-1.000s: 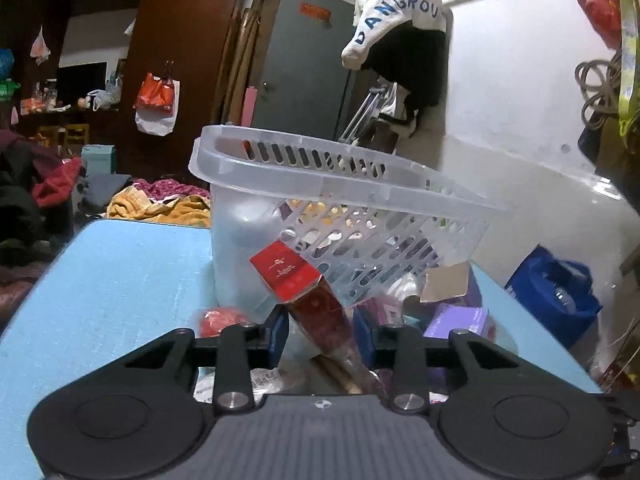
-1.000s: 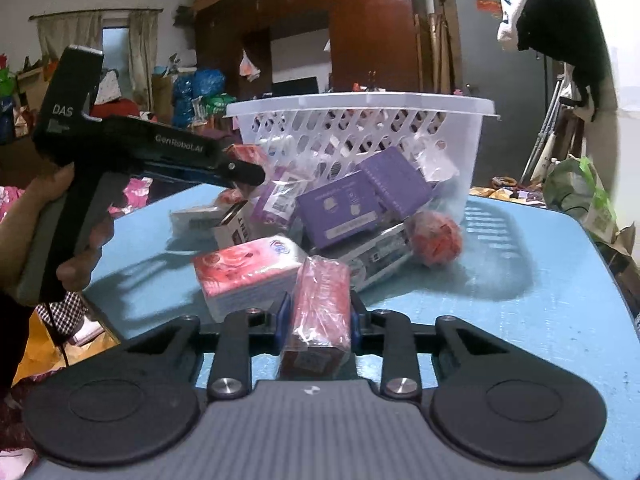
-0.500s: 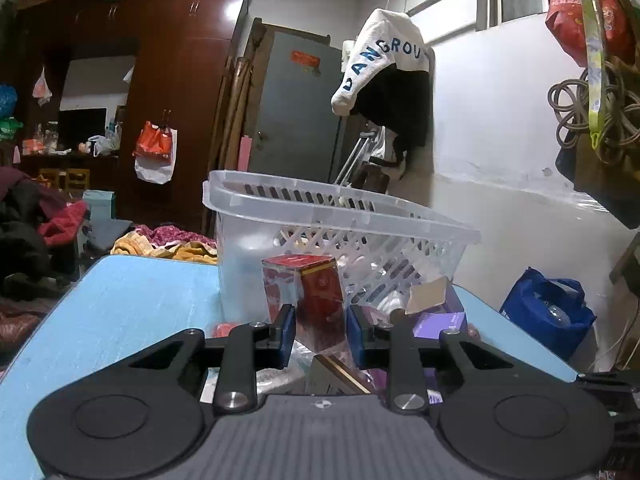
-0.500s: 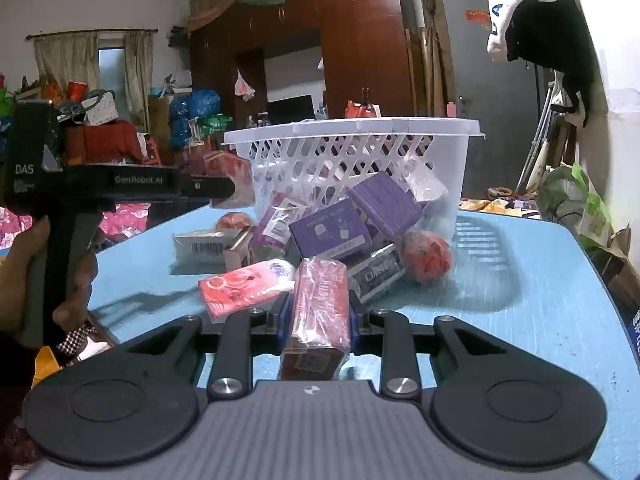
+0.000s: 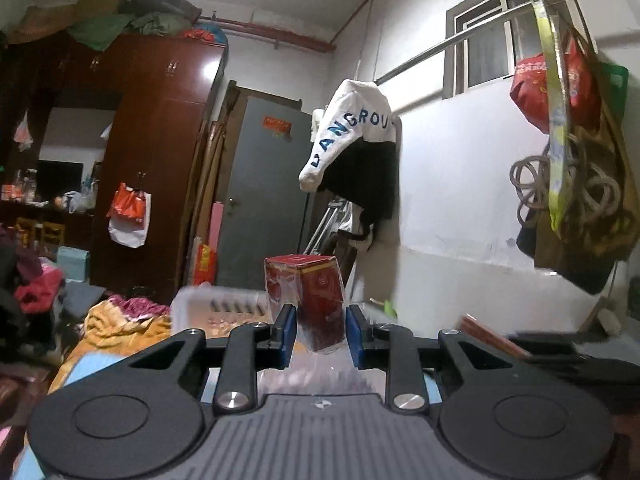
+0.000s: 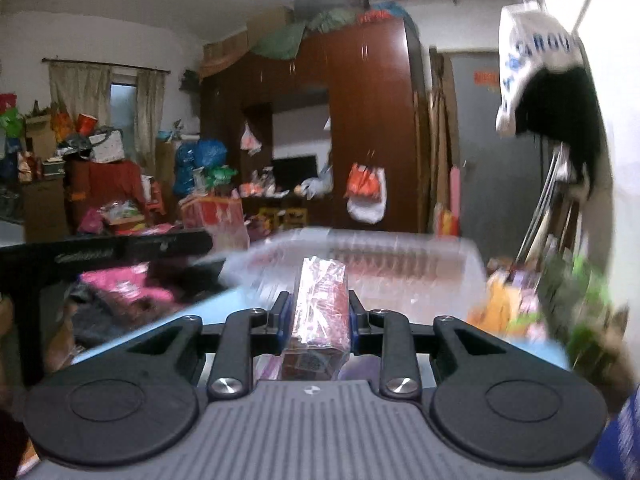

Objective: Organize objects
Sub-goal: 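Carry both boxes over the white basket and open both tools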

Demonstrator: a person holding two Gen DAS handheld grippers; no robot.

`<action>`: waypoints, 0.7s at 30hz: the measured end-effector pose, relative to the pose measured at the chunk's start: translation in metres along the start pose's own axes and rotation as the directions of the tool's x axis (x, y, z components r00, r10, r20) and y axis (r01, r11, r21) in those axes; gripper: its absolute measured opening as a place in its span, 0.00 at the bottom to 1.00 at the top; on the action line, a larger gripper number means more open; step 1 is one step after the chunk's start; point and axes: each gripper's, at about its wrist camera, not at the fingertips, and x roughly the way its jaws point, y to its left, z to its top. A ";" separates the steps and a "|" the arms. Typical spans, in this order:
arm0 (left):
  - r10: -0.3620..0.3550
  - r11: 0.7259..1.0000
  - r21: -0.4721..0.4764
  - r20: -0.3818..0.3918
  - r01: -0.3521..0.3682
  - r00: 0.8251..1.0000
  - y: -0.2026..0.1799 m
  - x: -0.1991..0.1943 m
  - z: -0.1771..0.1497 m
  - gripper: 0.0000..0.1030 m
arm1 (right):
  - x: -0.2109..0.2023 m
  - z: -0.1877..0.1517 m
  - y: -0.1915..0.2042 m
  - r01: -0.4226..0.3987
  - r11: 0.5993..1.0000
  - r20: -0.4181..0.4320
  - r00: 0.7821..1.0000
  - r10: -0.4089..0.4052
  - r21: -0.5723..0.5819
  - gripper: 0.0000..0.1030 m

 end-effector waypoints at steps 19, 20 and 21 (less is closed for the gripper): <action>0.139 0.990 -0.012 -0.177 -0.143 0.974 0.054 -0.005 -0.042 0.85 | -0.003 -0.043 -0.015 0.107 0.994 -0.084 0.991 -0.104 0.033 1.00; 0.140 0.989 -0.024 -0.211 -0.148 0.967 0.058 -0.003 -0.047 0.85 | -0.003 -0.057 -0.017 0.110 0.993 -0.118 0.988 -0.104 0.048 1.00; 0.135 0.989 -0.032 -0.248 -0.147 0.959 0.064 -0.003 -0.055 0.85 | -0.002 -0.069 -0.020 0.104 0.992 -0.149 0.985 -0.093 0.069 1.00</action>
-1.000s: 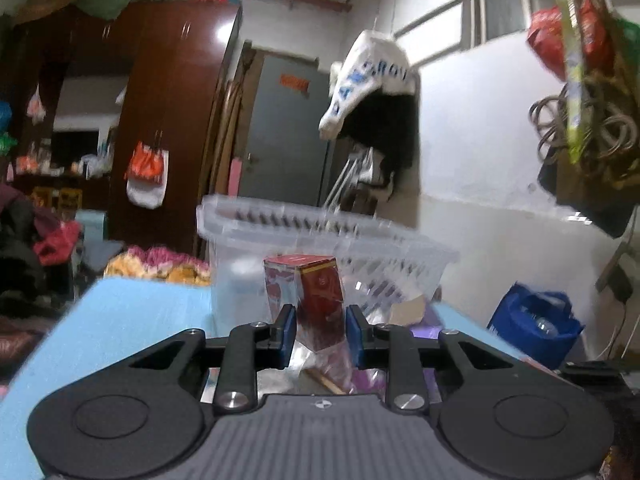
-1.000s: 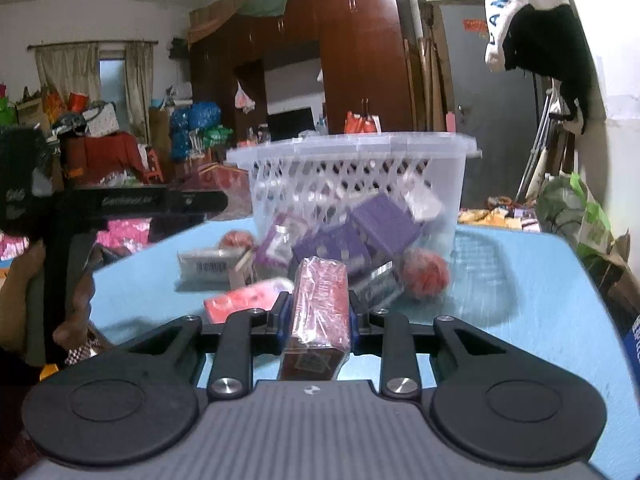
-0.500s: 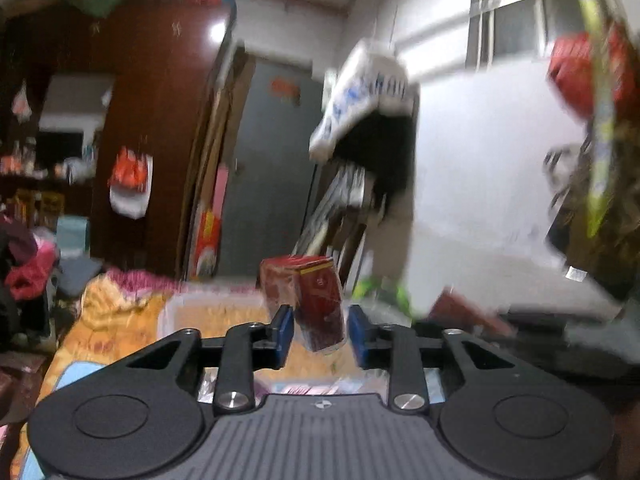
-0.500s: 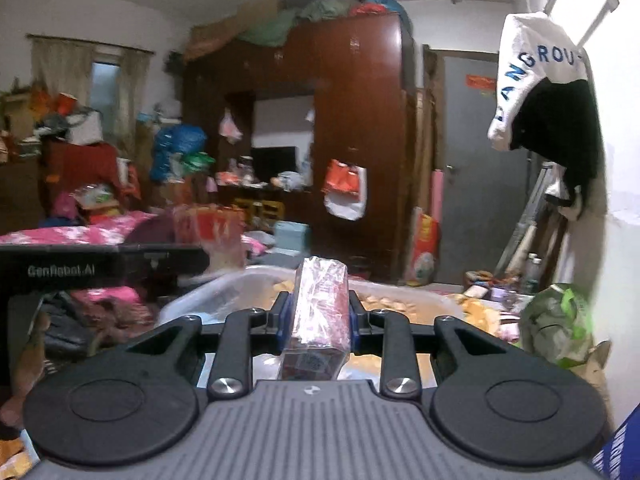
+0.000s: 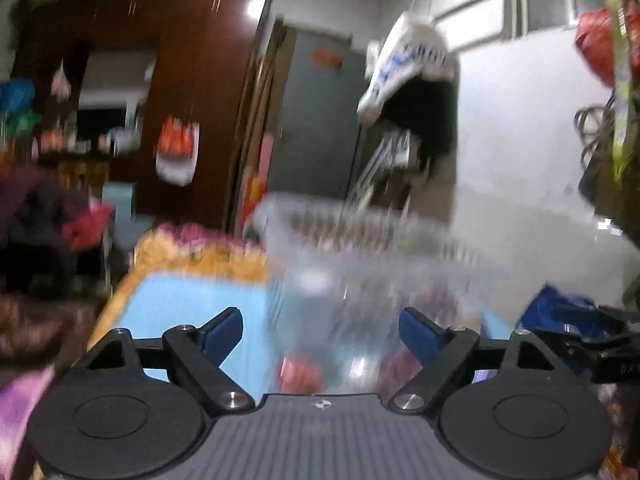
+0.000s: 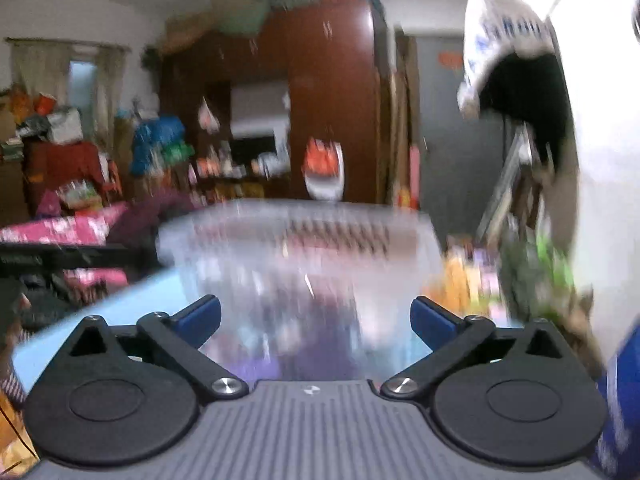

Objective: Organize objects
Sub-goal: 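Carry both boxes over the white basket and open both tools, then grasp the bagged white box with the left tool while the right tool grasps the labeled purple box, then drop both held boxes into the white basket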

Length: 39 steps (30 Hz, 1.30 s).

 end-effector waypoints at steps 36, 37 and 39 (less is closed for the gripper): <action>-0.029 0.973 0.228 -0.058 0.041 0.998 -0.013 -0.005 -0.050 0.58 | 0.007 -0.017 0.062 -0.002 0.971 -0.034 0.999 -0.006 -0.238 0.45; -0.039 0.974 0.223 -0.033 0.046 0.999 -0.013 -0.012 -0.050 0.58 | -0.001 -0.015 0.061 -0.005 0.974 -0.014 1.000 0.002 -0.229 0.45; -0.063 0.976 0.209 0.014 0.058 0.998 -0.014 -0.023 -0.047 0.57 | -0.014 -0.009 0.060 -0.014 0.976 0.025 0.999 0.020 -0.215 0.45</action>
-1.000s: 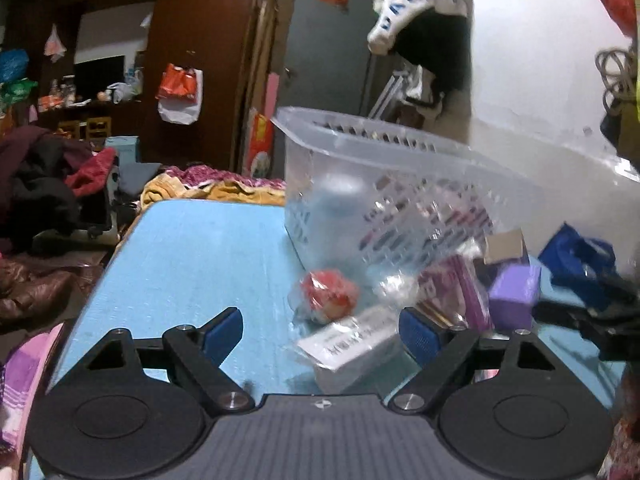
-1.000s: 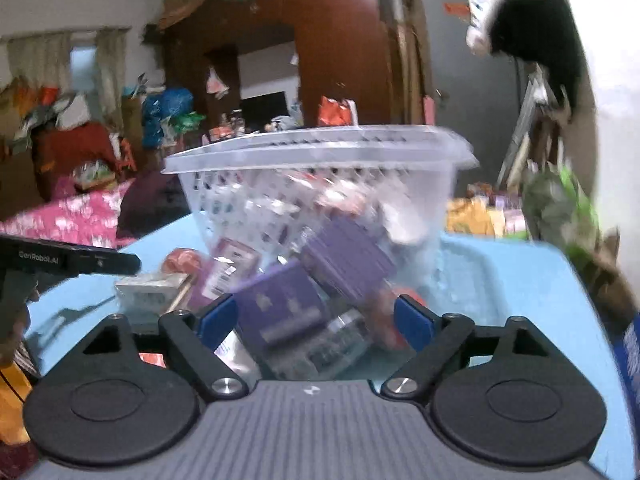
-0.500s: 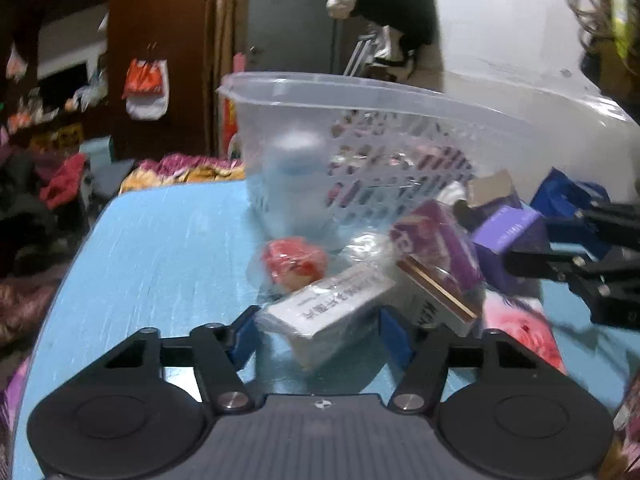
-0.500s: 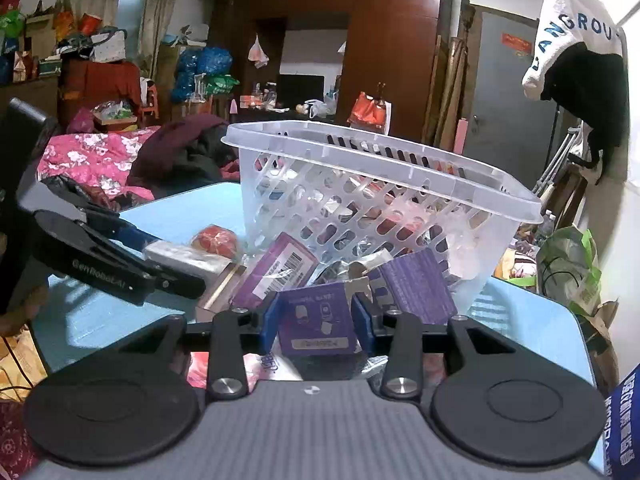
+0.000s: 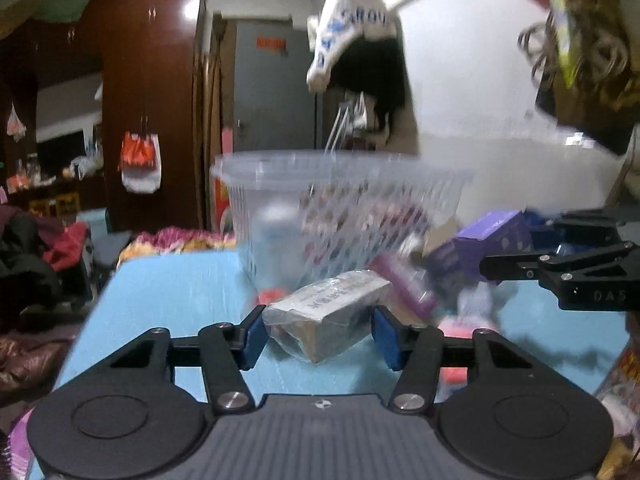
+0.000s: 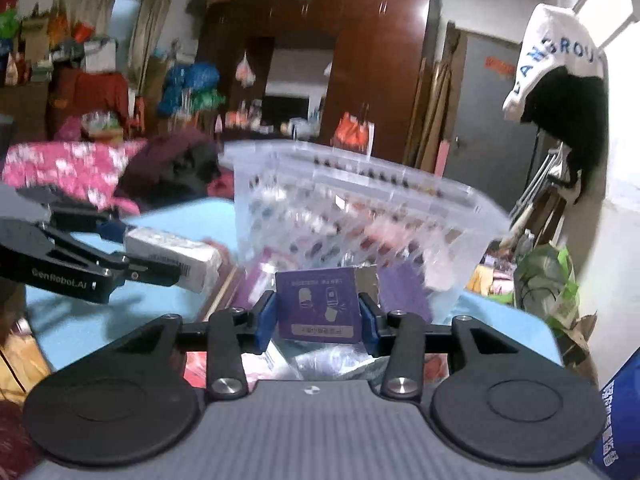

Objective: Organize objects
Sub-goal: 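Drop both held boxes into the white basket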

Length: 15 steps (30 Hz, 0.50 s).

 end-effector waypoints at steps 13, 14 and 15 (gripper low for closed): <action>0.013 0.987 -0.159 0.116 0.005 0.993 0.010 0.040 0.140 0.57 | 0.030 0.114 -0.060 0.017 0.998 0.139 0.990 -0.025 0.054 0.45; 0.029 0.985 -0.171 0.099 -0.012 0.995 0.011 0.050 0.145 0.58 | 0.040 0.118 -0.064 0.013 0.998 0.122 0.992 -0.020 0.055 0.45; 0.044 0.983 -0.182 0.068 -0.031 0.997 0.011 0.064 0.151 0.58 | 0.052 0.121 -0.068 0.017 0.999 0.110 0.994 -0.023 0.051 0.47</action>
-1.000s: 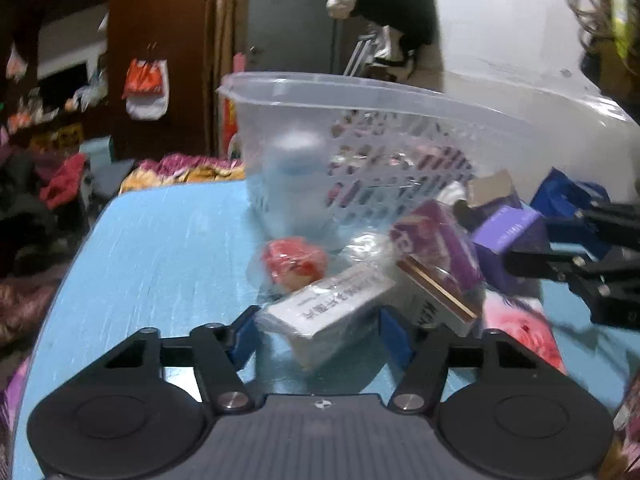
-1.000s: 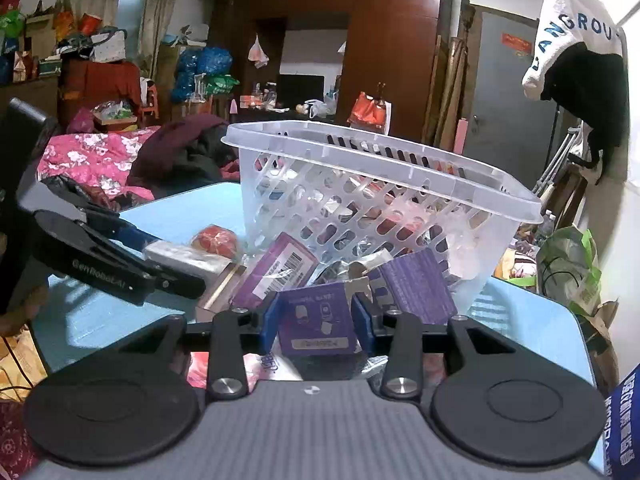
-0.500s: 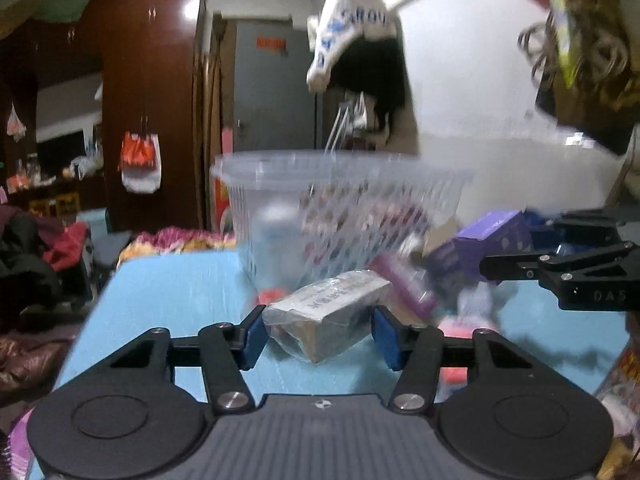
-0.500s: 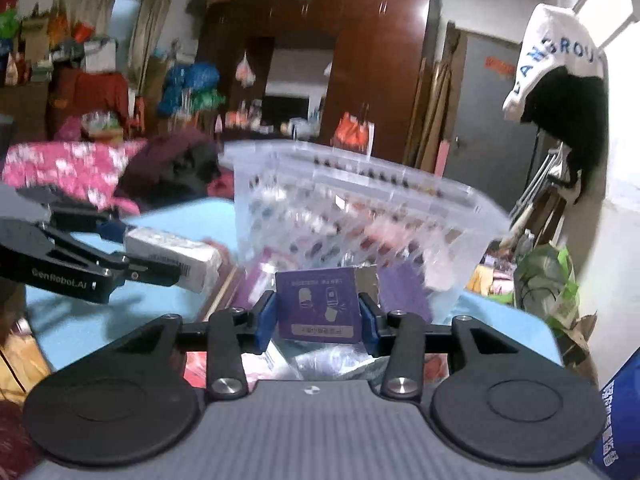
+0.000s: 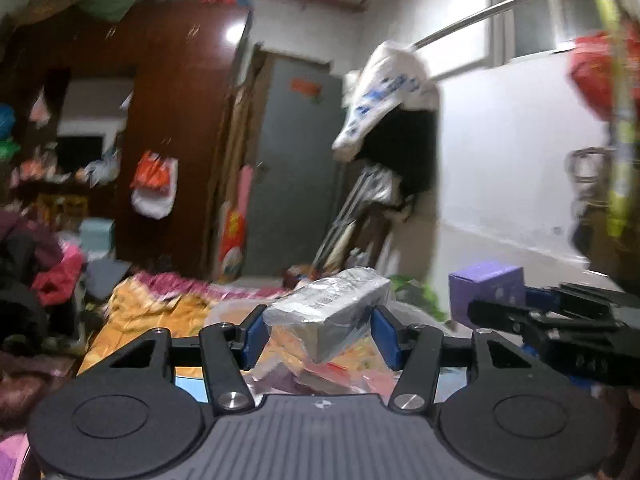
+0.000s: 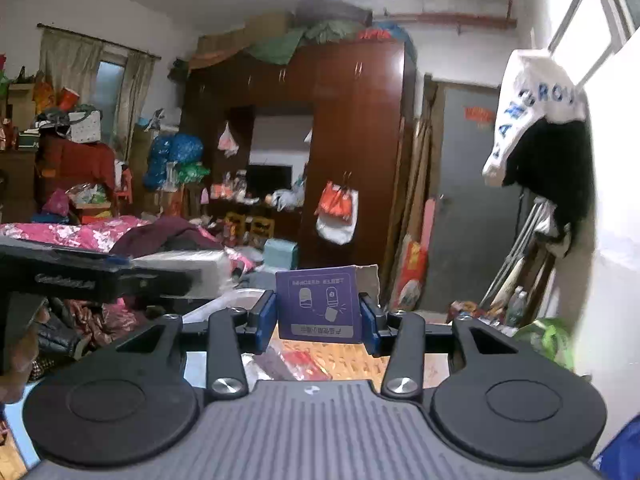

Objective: Organize objects
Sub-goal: 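Drop both held boxes into the white basket, then grasp the purple square soap with the right tool while the left tool grasps the gold stick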

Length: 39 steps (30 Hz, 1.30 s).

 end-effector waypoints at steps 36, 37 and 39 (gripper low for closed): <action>0.006 1.000 0.027 -0.290 0.002 0.957 -0.021 -0.005 -0.157 0.84 | 0.005 -0.124 -0.011 -0.090 0.996 -0.345 0.935 0.086 0.003 0.48; 0.000 1.000 0.015 -0.288 0.005 0.958 -0.019 -0.006 -0.157 0.77 | 0.003 -0.127 -0.013 -0.087 0.996 -0.343 0.936 0.084 0.009 0.48; -0.006 1.000 -0.006 -0.293 0.004 0.956 -0.012 -0.011 -0.155 0.52 | -0.006 -0.128 -0.015 -0.089 0.996 -0.326 0.941 0.092 0.025 0.46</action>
